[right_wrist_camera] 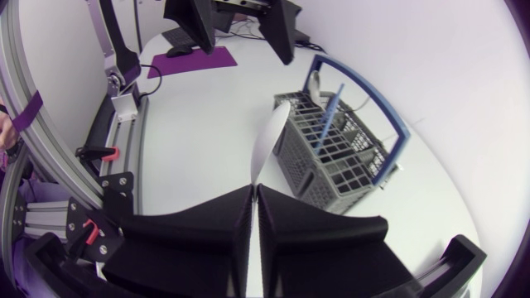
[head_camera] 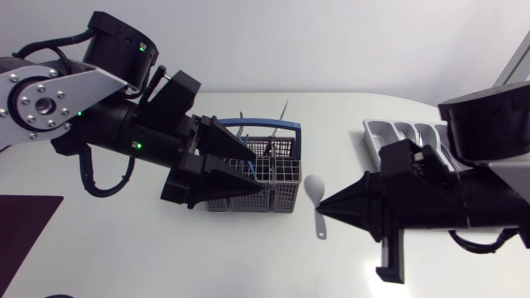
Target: Sort the cutlery from the basket into the organizer compartments.
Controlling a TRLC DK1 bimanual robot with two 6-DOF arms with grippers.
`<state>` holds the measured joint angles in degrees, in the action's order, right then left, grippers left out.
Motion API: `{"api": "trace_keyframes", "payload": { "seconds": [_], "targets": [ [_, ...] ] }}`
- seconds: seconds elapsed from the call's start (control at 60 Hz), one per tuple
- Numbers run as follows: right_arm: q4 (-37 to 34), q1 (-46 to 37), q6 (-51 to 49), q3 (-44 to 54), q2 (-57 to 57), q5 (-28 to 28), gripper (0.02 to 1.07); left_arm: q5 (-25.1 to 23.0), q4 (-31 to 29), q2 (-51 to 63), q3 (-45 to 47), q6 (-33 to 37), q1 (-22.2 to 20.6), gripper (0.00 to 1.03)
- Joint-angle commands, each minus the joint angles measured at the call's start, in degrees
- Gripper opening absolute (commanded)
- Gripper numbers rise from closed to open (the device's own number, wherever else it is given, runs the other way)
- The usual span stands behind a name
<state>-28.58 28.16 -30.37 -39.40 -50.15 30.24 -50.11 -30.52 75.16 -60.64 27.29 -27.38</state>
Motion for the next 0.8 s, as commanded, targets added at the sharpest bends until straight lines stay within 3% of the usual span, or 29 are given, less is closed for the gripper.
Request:
{"api": "trace_keyframes", "payload": {
  "seconds": [0.0,0.067,0.117,0.267,0.55,0.783],
  "targets": [
    [-1.7,-5.4,-4.2,2.5,2.5,-0.3,0.08,2.2,0.5,-1.1,-1.7,1.0,1.7,0.98],
    [-2.5,-10.9,-7.2,3.4,3.8,0.0,0.08,5.2,1.3,-1.3,-0.7,1.5,2.2,0.98],
    [-3.5,-15.2,-10.3,4.2,4.4,0.3,0.08,10.9,3.2,-1.2,0.3,1.3,2.0,0.98],
    [-4.2,-28.2,-19.3,7.8,6.7,2.0,0.08,17.0,6.9,-1.2,3.3,1.1,1.1,0.98],
    [-3.6,-52.4,-36.7,11.0,3.2,9.6,0.08,23.4,10.8,0.1,5.0,0.0,-0.7,0.98],
    [0.8,-64.5,-46.0,10.8,-5.2,12.8,0.08,25.0,11.0,1.0,4.9,-0.3,-1.9,0.98]
  ]
}}
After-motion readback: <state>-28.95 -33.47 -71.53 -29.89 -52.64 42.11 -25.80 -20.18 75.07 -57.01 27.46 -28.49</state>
